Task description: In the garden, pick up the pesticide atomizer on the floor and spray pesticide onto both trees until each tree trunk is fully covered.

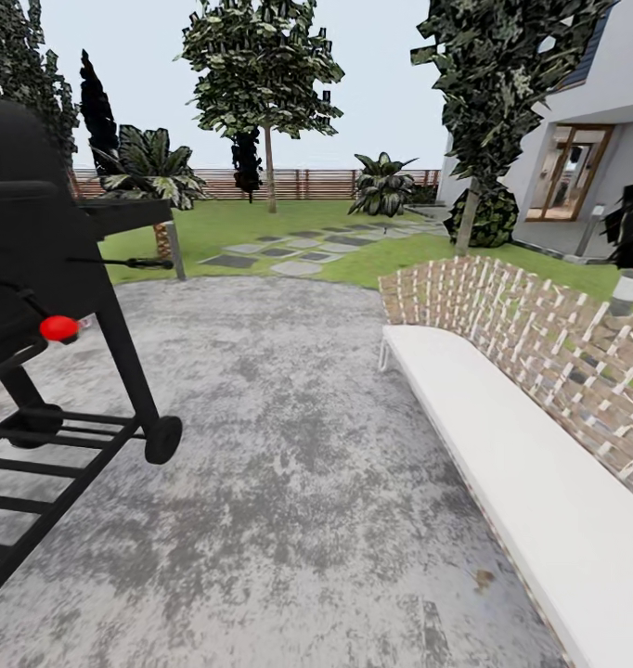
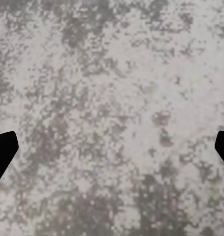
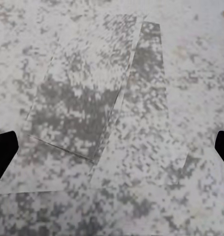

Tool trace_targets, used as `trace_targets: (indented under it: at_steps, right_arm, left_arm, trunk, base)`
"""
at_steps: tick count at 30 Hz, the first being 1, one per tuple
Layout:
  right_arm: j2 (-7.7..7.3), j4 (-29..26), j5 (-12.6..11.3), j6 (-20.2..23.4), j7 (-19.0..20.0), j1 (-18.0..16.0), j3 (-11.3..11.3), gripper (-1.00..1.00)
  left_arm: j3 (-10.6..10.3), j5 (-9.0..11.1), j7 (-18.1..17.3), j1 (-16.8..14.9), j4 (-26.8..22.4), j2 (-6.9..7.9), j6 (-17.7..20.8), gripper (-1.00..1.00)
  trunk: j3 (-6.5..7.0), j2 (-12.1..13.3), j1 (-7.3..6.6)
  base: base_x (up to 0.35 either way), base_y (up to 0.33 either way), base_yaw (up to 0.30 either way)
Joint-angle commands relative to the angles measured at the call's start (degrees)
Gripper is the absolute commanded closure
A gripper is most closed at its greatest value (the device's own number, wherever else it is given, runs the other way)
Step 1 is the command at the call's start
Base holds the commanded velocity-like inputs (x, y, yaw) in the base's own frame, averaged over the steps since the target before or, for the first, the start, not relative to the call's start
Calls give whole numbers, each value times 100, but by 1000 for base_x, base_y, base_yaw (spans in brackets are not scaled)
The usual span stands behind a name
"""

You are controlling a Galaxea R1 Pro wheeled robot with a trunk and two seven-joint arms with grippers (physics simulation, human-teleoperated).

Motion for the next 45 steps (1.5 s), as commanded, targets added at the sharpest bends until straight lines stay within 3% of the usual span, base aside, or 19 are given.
trace_targets:
  at_steps: [1, 45]
  right_arm:
    - [0, 0, 0, 0, 0, 0, 0, -100]
    - [0, 0, -1, 0, 0, 0, 9, -100]
  left_arm:
    - [0, 0, -1, 0, 0, 0, 0, -100]
    - [0, -9, -1, 0, 0, 0, 0, -100]
  trunk:
    - [0, 0, 0]
    - [0, 0, 0]
  base:
    - [340, 0, 0]
    - [340, 0, 0]
